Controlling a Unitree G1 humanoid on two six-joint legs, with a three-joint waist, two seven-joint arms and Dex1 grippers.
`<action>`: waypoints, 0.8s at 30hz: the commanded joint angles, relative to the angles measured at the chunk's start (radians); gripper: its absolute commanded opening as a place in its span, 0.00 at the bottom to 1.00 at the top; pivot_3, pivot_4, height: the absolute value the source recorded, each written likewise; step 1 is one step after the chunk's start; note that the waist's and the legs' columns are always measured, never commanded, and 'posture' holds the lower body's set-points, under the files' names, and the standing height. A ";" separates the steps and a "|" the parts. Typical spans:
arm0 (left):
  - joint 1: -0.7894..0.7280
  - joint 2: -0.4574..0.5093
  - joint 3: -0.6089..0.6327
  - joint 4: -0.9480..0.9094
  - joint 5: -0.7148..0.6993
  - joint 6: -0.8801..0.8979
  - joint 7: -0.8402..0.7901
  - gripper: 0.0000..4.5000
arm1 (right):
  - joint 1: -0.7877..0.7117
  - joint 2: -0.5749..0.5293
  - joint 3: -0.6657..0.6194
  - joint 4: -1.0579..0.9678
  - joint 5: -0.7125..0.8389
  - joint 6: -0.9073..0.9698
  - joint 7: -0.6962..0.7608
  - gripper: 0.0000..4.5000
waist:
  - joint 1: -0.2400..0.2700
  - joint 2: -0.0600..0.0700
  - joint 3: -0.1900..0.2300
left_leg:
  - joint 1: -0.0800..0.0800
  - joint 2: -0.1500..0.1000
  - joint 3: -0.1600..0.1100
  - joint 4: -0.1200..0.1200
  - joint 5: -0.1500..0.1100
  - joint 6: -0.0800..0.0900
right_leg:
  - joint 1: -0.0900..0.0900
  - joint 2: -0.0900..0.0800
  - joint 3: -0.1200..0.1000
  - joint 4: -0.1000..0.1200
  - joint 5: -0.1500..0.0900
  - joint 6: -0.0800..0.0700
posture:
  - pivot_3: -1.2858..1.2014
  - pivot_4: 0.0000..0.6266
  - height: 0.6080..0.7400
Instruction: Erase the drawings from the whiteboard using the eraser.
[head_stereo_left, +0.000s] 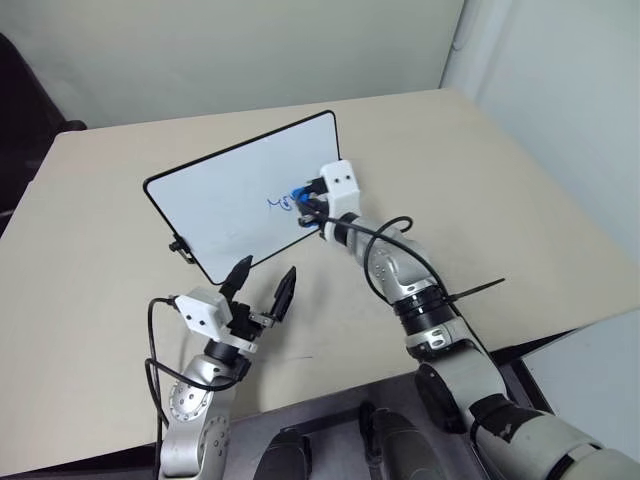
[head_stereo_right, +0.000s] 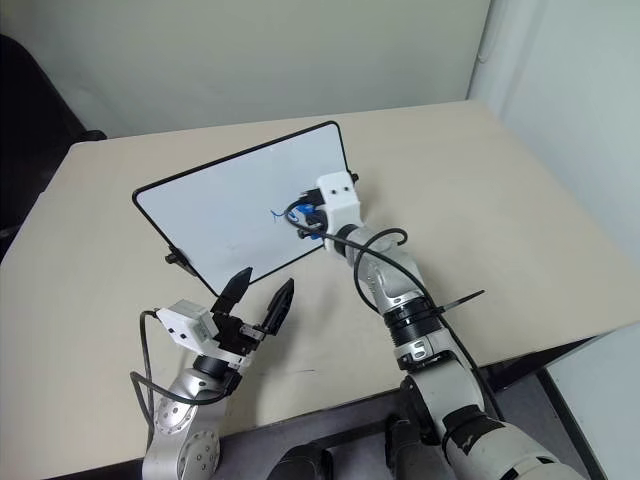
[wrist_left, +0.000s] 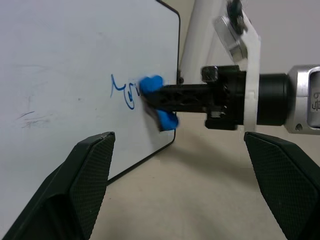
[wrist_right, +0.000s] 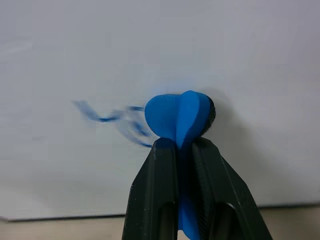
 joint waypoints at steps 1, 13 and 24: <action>0.001 0.007 0.003 -0.024 -0.006 -0.002 -0.001 1.00 | -0.020 0.085 0.039 -0.045 0.010 -0.001 0.017 0.03 | 0.000 0.000 0.000 | 0.000 0.000 0.000 0.000 0.000 0.000 | 0.000 0.000 0.000 0.000 0.000 0.000 | 0.52 0.24 0.98; 0.011 0.011 0.014 -0.040 -0.016 0.004 0.001 1.00 | -0.032 0.145 0.119 0.013 0.017 -0.035 0.020 0.03 | 0.000 0.000 0.000 | 0.001 0.000 0.000 0.001 0.001 0.000 | 0.000 0.000 0.000 0.000 0.001 0.000 | 0.52 0.24 0.98; 0.011 0.012 0.017 -0.040 -0.025 0.006 -0.004 1.00 | -0.041 0.168 0.128 0.005 0.064 -0.077 0.053 0.03 | 0.001 0.000 0.000 | 0.000 0.000 0.001 0.001 0.000 -0.001 | 0.000 0.000 -0.001 0.000 0.001 0.000 | 0.52 0.24 0.98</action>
